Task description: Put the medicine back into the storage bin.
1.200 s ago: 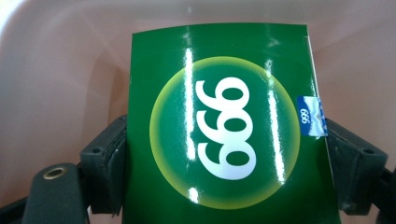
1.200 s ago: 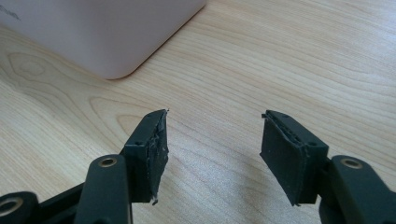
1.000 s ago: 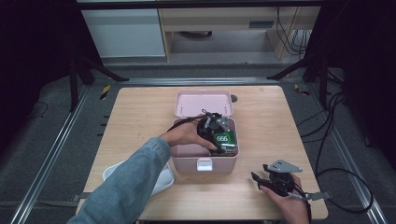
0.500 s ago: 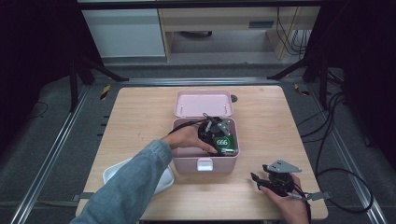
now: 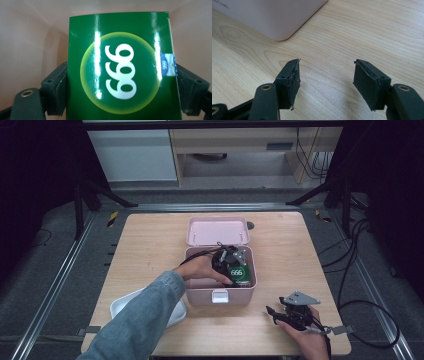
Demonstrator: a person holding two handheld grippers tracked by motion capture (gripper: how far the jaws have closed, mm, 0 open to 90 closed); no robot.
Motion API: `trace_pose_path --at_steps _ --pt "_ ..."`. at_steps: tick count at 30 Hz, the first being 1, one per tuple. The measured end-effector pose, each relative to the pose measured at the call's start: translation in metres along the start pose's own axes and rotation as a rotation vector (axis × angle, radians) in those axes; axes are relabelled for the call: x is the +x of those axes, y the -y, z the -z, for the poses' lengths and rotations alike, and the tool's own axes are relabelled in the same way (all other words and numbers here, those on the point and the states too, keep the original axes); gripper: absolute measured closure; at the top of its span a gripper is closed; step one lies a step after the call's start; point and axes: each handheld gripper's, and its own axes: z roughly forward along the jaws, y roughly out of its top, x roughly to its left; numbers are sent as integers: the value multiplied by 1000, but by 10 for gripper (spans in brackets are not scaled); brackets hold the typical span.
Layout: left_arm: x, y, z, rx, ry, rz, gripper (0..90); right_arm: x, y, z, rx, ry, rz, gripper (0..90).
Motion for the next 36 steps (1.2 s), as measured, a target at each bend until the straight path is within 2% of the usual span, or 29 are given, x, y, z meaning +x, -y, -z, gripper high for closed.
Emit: trace_pose_path --at_steps 6,10,11,12,14,15,16,17,20,21,23,26,27,29,32,33,34,35,36 --pt "0 -2 -1 8 -7 10 132 0 0 1 -2 0 -5 335" --pt "0 -3 5 -14 -11 27 107 0 0 1 -4 0 -8 318" --pt "0 -4 13 -40 -14 44 102 0 0 1 -1 1 -6 311" --pt "0 -4 13 -40 -14 44 102 -1 0 1 -2 1 -4 310" --pt "-1 -4 29 -89 -25 61 102 -1 -1 2 -1 1 -5 309" --pt "-1 -4 29 -89 -25 61 102 -1 -1 2 -1 1 -5 309" --pt "-2 -4 40 -115 -38 78 100 -1 -1 2 -2 3 -5 304" --pt "-2 -4 40 -115 -38 78 97 -1 -1 2 -2 3 -5 304" --pt "-4 -3 57 -149 -81 97 99 0 -2 2 -2 6 3 290" --pt "-5 -3 66 -179 -107 108 99 1 -2 2 0 6 2 290" --pt "-5 -1 77 -193 -136 130 95 1 -2 2 -1 6 -4 290" --pt "-7 1 86 -208 -153 144 84 0 -2 2 -7 9 -13 287" --pt "-11 5 97 -218 -185 157 78 -1 -3 2 -12 11 -12 287" --pt "-14 11 106 -234 -202 173 78 -1 -4 1 -14 13 -15 287" --pt "-18 24 119 -228 -239 182 80 -1 -5 -1 -11 13 -7 289" --pt "-18 24 119 -228 -239 182 79 -1 -5 -2 -11 11 -2 290" --pt "-20 34 128 -230 -262 198 83 0 -6 -3 -10 10 -1 291" --pt "-20 34 128 -230 -262 198 85 0 -6 -3 -10 10 -1 291" --pt "-21 40 134 -238 -278 216 82 1 -6 -4 -5 9 3 293"
